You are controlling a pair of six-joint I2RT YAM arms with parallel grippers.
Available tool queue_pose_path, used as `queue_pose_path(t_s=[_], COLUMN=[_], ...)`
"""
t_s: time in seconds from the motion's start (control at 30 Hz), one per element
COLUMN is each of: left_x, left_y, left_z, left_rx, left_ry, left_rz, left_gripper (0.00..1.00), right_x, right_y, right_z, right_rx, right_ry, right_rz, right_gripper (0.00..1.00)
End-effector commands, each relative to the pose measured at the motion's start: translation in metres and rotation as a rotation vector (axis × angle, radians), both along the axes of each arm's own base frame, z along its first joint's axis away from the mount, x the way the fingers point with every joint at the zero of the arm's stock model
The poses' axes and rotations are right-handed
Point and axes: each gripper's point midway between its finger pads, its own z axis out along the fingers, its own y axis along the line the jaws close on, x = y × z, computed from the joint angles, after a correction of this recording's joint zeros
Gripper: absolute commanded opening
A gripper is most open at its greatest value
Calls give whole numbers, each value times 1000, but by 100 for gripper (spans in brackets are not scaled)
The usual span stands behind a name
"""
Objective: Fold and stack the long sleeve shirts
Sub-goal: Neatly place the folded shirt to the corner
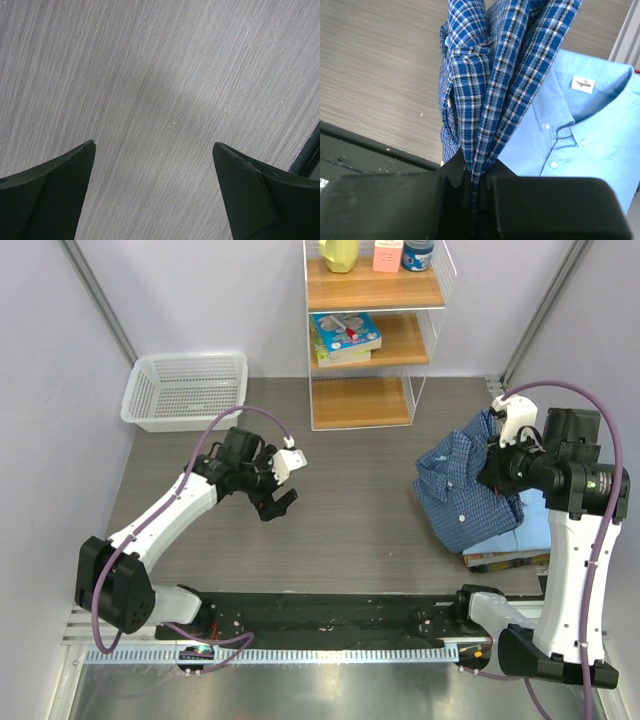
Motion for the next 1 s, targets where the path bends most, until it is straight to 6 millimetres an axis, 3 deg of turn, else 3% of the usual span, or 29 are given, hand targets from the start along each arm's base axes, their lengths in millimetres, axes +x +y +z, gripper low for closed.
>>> queue_pose_path(t_s=[0.0,0.27,0.4,0.47,0.5,0.63,0.97], left_x=[6,2,2,3,3,3,2], left_y=[4,9,10,11,11,12,14], left_z=[1,-3,-4,-3,-4,-5,-8], left_rx=[7,12,16,16,17,21,27], left_ry=[-29,-6,-1,-1,2,8,31], left_rz=[-6,-4,-3,0,0,-2,10], left_gripper=[100,100,100,100,100,100,100], right_x=[0,13,20,18,19,19,50], right_y=[-15,-39,-62,-83,-86,-129,-186], right_z=[-20,-22,-22,-28,-34,-63,-121], right_rx=[-76,-131,-134,-149,-118,-61,2], right_ry=[67,70,72,79,86,130,131], right_rz=[-7,-28,-40,-65,-57,-106,-127], right_gripper=[1,1,1,1,1,1,1])
